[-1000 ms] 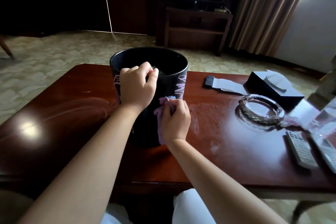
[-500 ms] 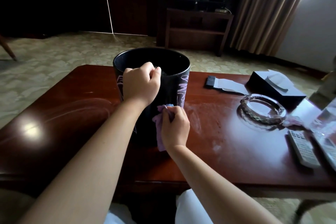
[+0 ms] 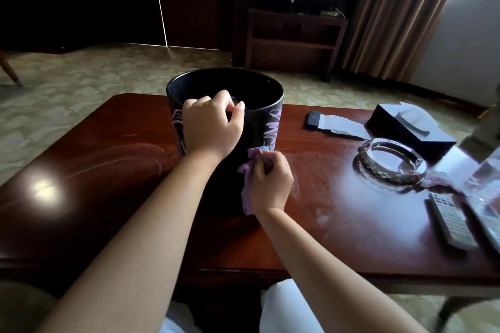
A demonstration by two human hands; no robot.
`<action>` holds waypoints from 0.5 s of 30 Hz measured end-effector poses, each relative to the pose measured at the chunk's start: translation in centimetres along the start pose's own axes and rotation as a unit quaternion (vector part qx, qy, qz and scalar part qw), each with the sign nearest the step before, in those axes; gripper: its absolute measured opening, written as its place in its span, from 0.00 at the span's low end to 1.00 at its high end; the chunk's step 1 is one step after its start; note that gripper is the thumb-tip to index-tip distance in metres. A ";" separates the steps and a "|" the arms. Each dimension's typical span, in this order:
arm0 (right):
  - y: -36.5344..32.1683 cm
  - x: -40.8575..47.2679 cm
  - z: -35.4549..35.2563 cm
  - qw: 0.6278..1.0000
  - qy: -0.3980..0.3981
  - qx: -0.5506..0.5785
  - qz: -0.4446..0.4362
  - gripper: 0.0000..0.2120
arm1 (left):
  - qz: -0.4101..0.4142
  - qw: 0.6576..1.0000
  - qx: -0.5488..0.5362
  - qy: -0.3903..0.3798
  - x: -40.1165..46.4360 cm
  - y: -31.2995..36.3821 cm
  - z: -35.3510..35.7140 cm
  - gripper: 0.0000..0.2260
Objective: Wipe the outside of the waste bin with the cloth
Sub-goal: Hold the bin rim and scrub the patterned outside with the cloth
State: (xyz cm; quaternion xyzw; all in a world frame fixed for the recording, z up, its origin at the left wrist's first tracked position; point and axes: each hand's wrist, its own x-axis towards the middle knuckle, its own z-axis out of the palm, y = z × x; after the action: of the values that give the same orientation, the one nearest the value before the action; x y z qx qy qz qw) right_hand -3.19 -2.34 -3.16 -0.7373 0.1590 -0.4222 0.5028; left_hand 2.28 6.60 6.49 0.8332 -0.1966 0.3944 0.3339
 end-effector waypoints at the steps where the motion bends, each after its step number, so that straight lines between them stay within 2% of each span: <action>1: -0.3 0.2 0.2 1.000 0.011 0.010 -0.007 0.04 | 0.001 1.000 0.001 0.001 0.0 -0.1 0.1 0.10; 3: 0.0 -0.2 0.4 1.000 0.005 0.007 0.011 0.03 | 0.004 1.000 0.004 0.004 0.0 -0.1 0.1 0.11; 5: 1.5 -1.5 0.3 0.995 -0.030 -0.024 0.087 0.03 | 0.005 1.000 0.005 0.003 0.0 -0.1 0.0 0.10; 8: 3.3 -2.5 -0.4 0.970 -0.103 -0.092 0.201 0.03 | 0.015 1.000 0.005 0.004 -0.2 0.1 -0.1 0.10; 10: 3.1 -2.0 -0.6 0.971 -0.090 -0.084 0.205 0.03 | 0.021 1.000 0.005 0.006 -0.3 0.1 0.0 0.11; 13: 1.8 -1.3 -0.1 0.987 -0.033 -0.026 0.154 0.04 | 0.021 1.000 0.013 0.014 -0.3 -0.1 0.2 0.11; 15: 1.6 -1.6 0.2 0.988 -0.018 -0.018 0.152 0.04 | 0.023 1.000 0.015 0.016 -0.2 -0.2 0.2 0.13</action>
State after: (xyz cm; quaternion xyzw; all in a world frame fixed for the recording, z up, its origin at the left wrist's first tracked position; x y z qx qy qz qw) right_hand -3.62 -1.89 -5.36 -0.7206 0.2679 -0.3249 0.5509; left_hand 2.40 6.61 6.10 0.8271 -0.2043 0.4177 0.3156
